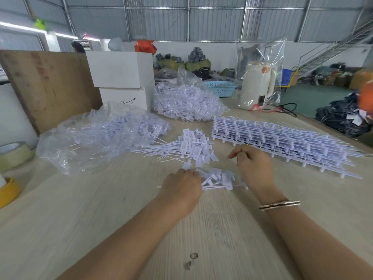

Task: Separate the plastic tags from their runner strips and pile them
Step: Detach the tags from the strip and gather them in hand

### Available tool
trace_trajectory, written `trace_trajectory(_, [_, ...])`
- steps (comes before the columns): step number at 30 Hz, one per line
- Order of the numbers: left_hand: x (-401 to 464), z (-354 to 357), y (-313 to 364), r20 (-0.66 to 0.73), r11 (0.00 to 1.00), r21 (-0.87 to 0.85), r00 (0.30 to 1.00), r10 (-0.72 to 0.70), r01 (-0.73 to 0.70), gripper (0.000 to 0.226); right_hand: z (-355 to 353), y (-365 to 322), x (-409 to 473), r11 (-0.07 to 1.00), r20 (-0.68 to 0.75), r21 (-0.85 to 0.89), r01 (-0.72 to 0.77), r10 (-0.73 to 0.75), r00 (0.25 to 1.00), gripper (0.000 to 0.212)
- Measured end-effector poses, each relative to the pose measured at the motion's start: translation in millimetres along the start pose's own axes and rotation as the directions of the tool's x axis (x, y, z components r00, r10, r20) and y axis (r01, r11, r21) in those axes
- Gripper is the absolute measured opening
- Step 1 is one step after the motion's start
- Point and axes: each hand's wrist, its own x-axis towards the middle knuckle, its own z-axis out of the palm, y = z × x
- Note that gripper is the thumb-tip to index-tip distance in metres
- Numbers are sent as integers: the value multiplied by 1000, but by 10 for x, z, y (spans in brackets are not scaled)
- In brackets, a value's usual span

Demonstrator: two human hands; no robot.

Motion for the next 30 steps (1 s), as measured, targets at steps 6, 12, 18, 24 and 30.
trace_trajectory(6, [18, -81, -201, -65, 997, -66, 997, 46, -50, 24, -17, 198, 149, 974, -120, 186, -133, 157, 980, 34])
trace_trajectory(12, [552, -375, -577, -415, 987, -120, 909, 49, -108, 13, -7, 321, 205, 934, -140, 319, -161, 215, 967, 39])
trace_trajectory(18, [1213, -333, -1024, -266, 998, -11, 963, 51, -56, 37, 54, 367, 208, 925, -75, 351, -145, 182, 980, 37])
trace_trajectory(24, [1287, 82, -966, 82, 957, -284, 996, -42, 64, 62, 74, 355, 205, 923, -51, 360, -135, 164, 985, 40])
trace_trajectory(30, [1127, -122, -794, -341, 944, -322, 939, -50, -67, 60, 60, 298, 189, 922, -40, 363, -135, 160, 986, 39])
